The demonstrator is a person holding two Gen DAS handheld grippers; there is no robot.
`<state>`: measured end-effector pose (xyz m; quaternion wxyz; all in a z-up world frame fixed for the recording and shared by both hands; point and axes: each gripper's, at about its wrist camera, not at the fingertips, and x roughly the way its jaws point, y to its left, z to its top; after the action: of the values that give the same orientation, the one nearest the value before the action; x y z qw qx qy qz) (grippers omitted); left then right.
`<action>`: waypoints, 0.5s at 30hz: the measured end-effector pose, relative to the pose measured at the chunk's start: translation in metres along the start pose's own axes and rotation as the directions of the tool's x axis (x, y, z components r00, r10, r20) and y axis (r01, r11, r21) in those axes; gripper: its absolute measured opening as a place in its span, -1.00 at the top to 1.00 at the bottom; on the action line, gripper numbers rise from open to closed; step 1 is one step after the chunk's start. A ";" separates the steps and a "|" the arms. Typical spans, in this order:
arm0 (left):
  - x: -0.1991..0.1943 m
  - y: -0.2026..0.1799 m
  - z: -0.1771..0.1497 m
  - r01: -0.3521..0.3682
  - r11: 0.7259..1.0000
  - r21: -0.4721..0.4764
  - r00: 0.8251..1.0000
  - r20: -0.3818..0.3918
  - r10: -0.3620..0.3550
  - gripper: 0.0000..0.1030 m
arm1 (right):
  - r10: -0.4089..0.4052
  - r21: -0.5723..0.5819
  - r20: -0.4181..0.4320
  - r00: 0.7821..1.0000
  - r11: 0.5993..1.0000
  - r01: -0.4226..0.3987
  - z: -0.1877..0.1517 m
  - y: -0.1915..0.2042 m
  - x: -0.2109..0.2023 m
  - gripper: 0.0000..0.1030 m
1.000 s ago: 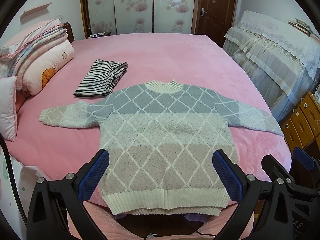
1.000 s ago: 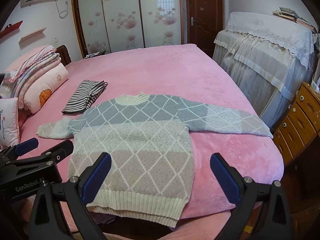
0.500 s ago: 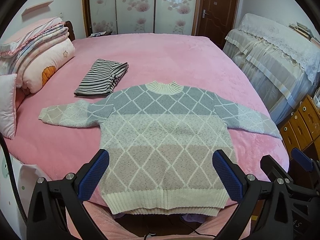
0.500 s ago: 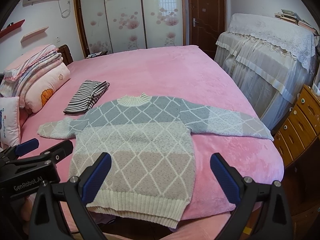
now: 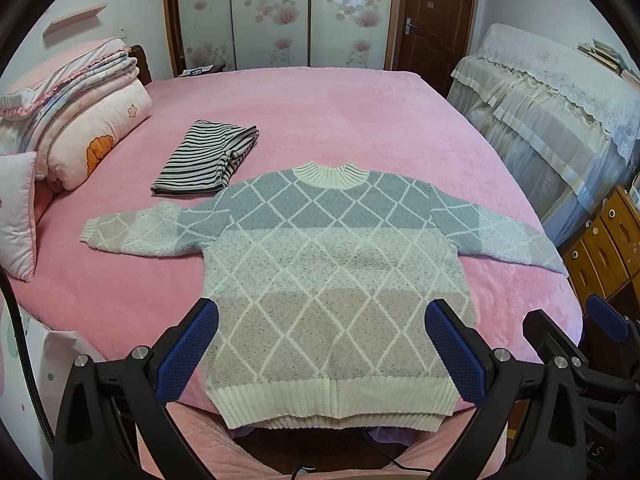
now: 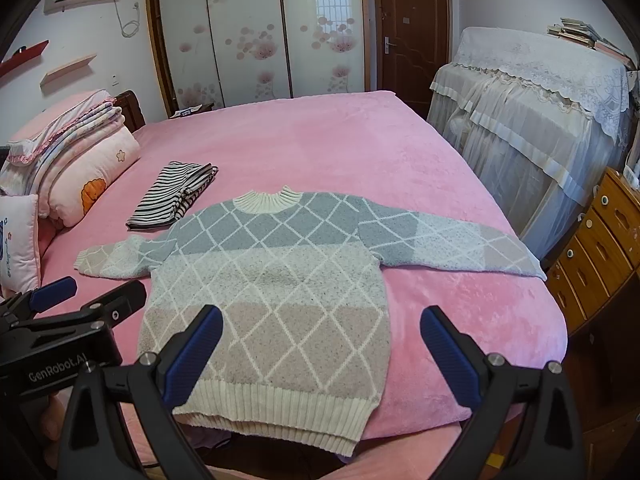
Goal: Fold small clothes
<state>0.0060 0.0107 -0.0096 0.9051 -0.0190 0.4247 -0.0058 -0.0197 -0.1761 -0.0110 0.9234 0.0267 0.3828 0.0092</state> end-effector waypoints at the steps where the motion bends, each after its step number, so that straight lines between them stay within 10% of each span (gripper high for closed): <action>1: 0.000 0.000 0.000 0.000 1.000 0.000 1.000 0.001 0.000 -0.99 | 0.001 0.001 -0.001 1.000 1.000 -0.001 0.000 0.000 0.000 -0.94; 15: -0.007 0.000 0.004 -0.004 1.000 -0.005 0.999 0.053 0.004 -0.99 | -0.047 -0.030 0.047 0.998 0.998 0.048 0.003 -0.003 -0.007 -0.94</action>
<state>0.0047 0.0107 -0.0020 0.9160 -0.0203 0.4008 -0.0024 -0.0228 -0.1792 -0.0036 0.9323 0.0036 0.3617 -0.0074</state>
